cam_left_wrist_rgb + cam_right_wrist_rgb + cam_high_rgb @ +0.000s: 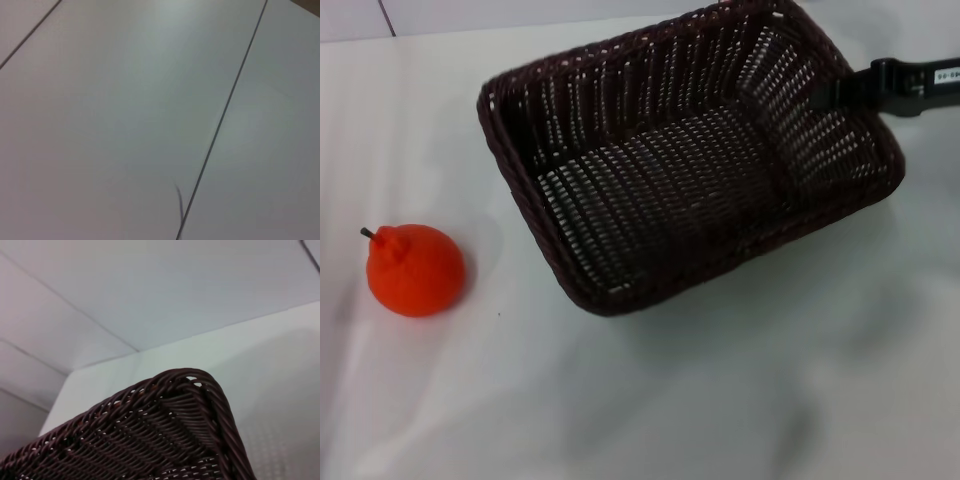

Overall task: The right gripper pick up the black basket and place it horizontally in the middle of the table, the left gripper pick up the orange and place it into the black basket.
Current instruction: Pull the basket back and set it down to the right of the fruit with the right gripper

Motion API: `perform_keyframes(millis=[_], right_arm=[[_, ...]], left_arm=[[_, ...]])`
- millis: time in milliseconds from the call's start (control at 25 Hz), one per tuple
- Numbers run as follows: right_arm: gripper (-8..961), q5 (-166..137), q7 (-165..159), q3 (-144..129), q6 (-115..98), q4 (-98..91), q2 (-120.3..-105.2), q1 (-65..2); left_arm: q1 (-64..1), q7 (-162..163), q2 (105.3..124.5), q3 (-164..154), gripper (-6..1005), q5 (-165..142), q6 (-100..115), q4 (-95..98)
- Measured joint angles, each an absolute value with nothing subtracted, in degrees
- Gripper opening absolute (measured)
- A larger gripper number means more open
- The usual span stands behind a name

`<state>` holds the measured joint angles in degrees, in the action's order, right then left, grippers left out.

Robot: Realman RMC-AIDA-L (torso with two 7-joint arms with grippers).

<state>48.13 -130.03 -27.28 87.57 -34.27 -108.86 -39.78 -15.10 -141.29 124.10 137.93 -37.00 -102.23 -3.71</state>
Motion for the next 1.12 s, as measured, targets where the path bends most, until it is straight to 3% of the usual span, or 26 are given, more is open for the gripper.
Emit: perform_keyframes(millis=[120,480,1000,1120], right_arm=[[198,48.5,-132.6,-26.6,85.0,-33.4,-110.07,-38.8],[237,48.7,-135.7,-25.4,78.3,-32.8,-113.98,-37.1],[294,48.8,-135.1,-25.8,75.8,-31.1,-114.41,-37.8],[414,48.8,-135.1,-25.8,76.1,-31.3,-114.39,-37.8]], left_arm=[[-15.3,-141.3,124.10,137.9,766,-37.0,-102.1,-3.8],[-15.5,-141.3,124.10,137.8,766,-37.0,-101.1,-4.2],[-15.6,-141.3,124.10,137.6,765,-37.0,-100.8,-4.3],[-15.3,-141.3,124.06,136.6,765,-37.0,-100.7,-4.3]])
